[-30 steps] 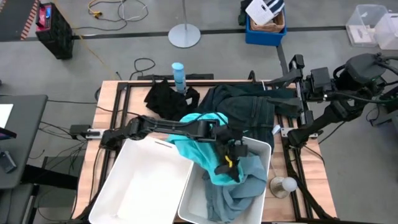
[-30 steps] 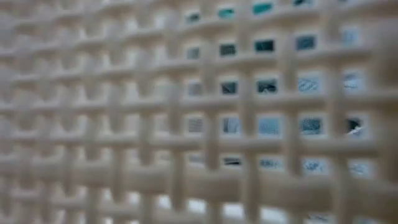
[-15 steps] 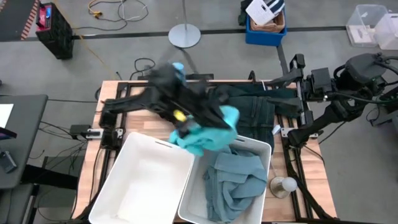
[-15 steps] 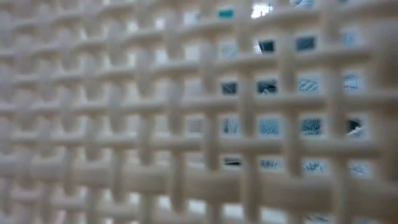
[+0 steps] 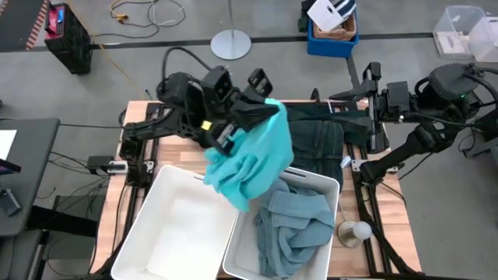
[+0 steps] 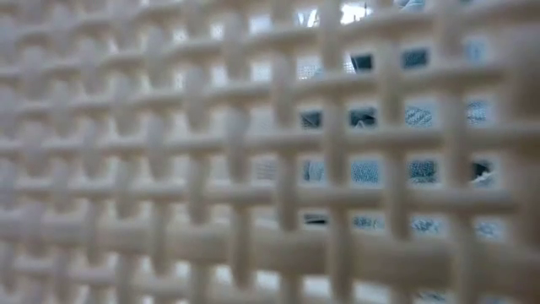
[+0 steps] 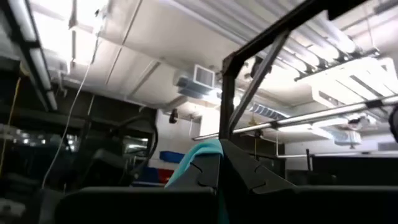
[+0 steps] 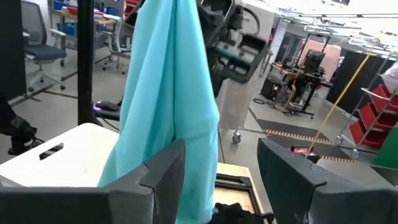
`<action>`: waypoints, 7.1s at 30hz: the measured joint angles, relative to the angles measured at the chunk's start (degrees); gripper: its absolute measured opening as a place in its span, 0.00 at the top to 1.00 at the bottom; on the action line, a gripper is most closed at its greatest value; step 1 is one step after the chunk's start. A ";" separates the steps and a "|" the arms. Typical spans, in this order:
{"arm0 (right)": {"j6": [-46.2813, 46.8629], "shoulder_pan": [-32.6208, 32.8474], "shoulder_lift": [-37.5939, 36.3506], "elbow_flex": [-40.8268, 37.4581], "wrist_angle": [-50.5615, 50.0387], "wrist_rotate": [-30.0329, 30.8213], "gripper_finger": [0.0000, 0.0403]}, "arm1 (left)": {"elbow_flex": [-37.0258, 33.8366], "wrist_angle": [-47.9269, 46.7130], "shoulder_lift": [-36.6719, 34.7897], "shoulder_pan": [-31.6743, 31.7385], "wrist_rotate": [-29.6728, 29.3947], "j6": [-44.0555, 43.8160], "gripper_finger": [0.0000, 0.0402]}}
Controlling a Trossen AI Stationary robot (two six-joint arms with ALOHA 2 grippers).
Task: Sort clothes
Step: Put the light blue shorts into the right white bin
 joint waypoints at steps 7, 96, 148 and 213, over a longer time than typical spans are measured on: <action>-1.21 -1.70 -0.02 0.00 0.00 0.02 0.46 | -0.02 -0.05 0.67 0.06 -0.77 -5.18 1.00; 7.08 -4.76 0.83 -0.02 -2.39 0.00 0.46 | -0.81 -108.59 6.77 6.12 -7.57 24.44 0.90; 12.21 -7.03 0.86 -0.02 -2.49 0.06 0.46 | 0.13 -77.56 -1.59 -0.24 -3.03 14.04 0.55; 12.96 -8.52 2.74 -0.04 -0.42 0.04 0.46 | -0.32 -86.79 16.58 -9.91 -13.16 17.46 0.72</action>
